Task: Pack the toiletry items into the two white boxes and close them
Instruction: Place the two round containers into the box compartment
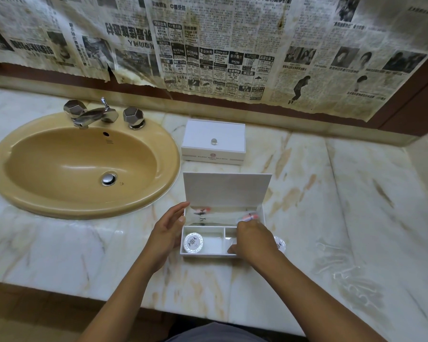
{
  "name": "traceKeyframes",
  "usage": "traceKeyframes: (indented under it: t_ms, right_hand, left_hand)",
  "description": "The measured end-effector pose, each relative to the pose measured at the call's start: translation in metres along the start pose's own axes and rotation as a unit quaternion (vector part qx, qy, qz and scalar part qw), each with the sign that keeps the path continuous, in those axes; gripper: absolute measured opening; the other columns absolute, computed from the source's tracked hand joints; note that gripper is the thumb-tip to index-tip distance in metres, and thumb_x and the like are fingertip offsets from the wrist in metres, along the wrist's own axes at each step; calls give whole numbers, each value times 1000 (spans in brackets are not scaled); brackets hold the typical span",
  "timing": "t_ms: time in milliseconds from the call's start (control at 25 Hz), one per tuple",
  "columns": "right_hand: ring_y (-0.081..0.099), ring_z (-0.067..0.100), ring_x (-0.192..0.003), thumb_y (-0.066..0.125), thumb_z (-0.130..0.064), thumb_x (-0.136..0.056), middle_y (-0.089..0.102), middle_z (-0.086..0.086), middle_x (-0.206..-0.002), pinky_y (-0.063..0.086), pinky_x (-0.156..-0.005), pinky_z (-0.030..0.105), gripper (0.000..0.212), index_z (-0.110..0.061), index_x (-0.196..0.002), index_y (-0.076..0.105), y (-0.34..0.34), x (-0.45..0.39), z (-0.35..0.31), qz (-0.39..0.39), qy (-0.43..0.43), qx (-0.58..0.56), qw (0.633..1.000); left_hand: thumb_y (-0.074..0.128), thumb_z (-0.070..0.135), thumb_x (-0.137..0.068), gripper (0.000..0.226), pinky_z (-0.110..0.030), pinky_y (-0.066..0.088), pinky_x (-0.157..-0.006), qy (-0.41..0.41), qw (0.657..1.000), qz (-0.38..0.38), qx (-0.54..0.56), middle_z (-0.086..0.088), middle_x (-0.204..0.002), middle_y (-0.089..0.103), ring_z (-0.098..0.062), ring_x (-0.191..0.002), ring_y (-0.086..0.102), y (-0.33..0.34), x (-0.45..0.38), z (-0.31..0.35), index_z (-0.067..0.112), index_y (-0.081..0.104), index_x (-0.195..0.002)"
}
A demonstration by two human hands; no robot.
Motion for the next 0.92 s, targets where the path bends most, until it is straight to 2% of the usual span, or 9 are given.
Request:
traceKeyframes:
  t_ms: [120,280,360,480,560,640,800,920]
  right_hand:
    - [55,29,-113,67,-30,-83,58,18,-123,46,-85,29,86,10,-142,19,1,-1,0,1,-2,19,1000]
    - [57,30,-110,66,-23,-82,60,18,-119,47,-83,29,81,10,-141,22,6,-3,-2,13,11,42,999]
    - [58,28,-105,61,-16,-80,62,15,-113,43,-73,26,65,7,-136,36,10,-3,0,26,20,29,999]
    - [60,28,-97,55,-7,-76,64,12,-98,38,-65,24,44,-3,-119,57,15,1,1,52,0,2,999]
    - [60,29,-96,50,-1,-75,62,11,-91,43,-67,25,37,-11,-107,66,13,5,-1,65,-21,-26,997]
    - [60,30,-94,49,3,-77,63,11,-95,45,-70,27,34,-14,-100,68,8,8,-1,69,-34,-47,996]
    - [61,28,-90,53,0,-82,63,10,-102,49,-72,27,25,-11,-98,69,-3,17,2,66,-47,-49,995]
    - [60,26,-85,53,-3,-80,62,5,-91,49,-70,27,21,-14,-90,69,-22,27,-1,99,-56,-74,991]
  left_hand:
    - [50,19,-105,34,-23,57,-80,3,1000,-2,-4,10,-133,65,-13,-122,64,-1,-2,-2,46,63,-122]
    - [50,19,-105,33,-18,56,-76,5,1000,1,-10,14,-130,66,-11,-122,63,0,-2,-3,45,63,-123]
    - [51,20,-105,33,-18,55,-77,5,1000,-1,-11,14,-130,66,-10,-123,62,0,-2,-3,45,64,-122]
    - [51,23,-105,35,-30,53,-94,6,999,-6,-32,13,-138,61,-12,-133,54,-2,-3,-5,53,64,-120]
    - [50,24,-106,35,-27,51,-89,1,999,-4,-39,15,-138,59,-9,-133,52,-1,-2,-3,52,63,-120]
    - [49,23,-106,34,-25,51,-84,0,999,-4,-37,14,-138,59,-9,-130,54,-1,-1,-3,50,63,-121]
    - [49,22,-106,35,-33,53,-94,4,1000,-6,-31,16,-131,64,-13,-126,59,-1,-1,-4,51,64,-119]
    - [49,22,-106,34,-32,54,-93,2,1000,-7,-28,15,-130,66,-15,-123,62,-2,-3,-5,49,64,-120]
Point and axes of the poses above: each hand's wrist, its own x-axis away from the middle knuckle, its own y-axis out of the palm, z = x × y, the point moved 1 cm from there along -x, towards the middle knuckle
